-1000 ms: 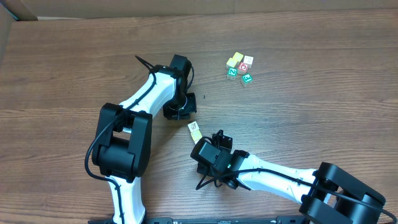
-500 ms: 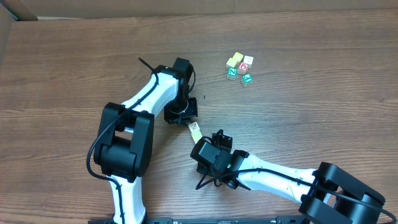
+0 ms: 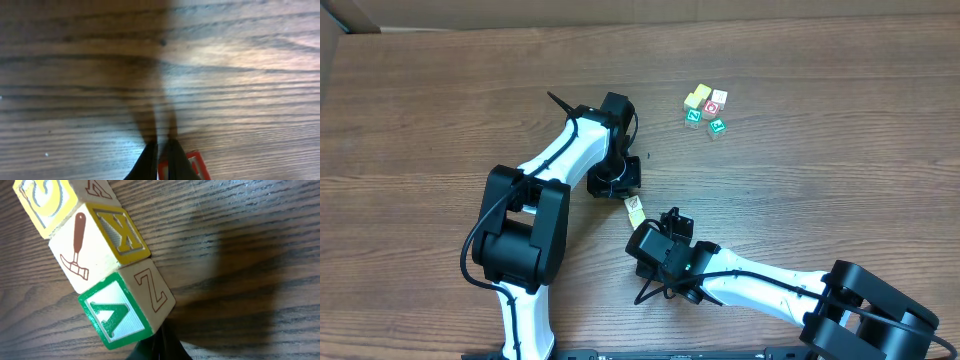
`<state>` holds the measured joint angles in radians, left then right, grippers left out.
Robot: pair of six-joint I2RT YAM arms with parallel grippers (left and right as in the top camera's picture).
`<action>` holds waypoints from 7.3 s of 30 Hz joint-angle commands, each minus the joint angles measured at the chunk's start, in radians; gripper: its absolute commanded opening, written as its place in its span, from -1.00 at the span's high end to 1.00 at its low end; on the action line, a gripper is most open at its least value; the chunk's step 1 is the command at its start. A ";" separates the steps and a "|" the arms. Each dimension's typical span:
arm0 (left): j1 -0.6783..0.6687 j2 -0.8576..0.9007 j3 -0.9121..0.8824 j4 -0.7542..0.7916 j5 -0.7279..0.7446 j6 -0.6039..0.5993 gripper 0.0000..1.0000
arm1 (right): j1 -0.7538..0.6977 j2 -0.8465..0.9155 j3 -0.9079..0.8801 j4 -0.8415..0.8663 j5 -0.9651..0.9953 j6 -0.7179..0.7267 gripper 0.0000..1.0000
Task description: Flip 3 blocks
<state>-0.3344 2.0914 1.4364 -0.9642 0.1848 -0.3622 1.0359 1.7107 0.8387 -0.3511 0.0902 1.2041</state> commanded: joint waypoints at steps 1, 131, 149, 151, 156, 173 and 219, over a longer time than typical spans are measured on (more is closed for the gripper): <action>-0.007 0.053 -0.013 0.035 -0.007 0.038 0.92 | 0.005 0.008 0.019 0.010 0.021 0.000 0.92; -0.012 -0.090 -0.127 -0.042 0.077 -0.034 0.92 | -0.447 0.035 0.142 -0.073 -0.281 -0.624 0.83; -0.014 -0.090 -0.127 -0.082 0.052 -0.018 0.91 | -0.447 0.035 0.142 -0.074 -0.282 -0.624 0.83; -0.018 -0.090 -0.127 -0.083 0.051 -0.018 0.92 | -0.447 0.035 0.142 -0.074 -0.282 -0.624 0.83; -0.036 -0.090 -0.127 -0.085 0.051 -0.019 0.92 | -0.447 0.035 0.142 -0.074 -0.282 -0.624 0.83; -0.059 -0.089 -0.146 -0.108 0.042 -0.031 0.92 | -0.447 0.035 0.142 -0.077 -0.282 -0.624 0.83; 0.037 -0.089 -0.146 0.014 -0.008 -0.069 0.92 | -0.447 0.035 0.142 -0.076 -0.282 -0.624 0.83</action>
<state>-0.2882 2.0064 1.2968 -0.9802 0.1947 -0.4202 0.5861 1.7393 0.9798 -0.4339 -0.2020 0.5762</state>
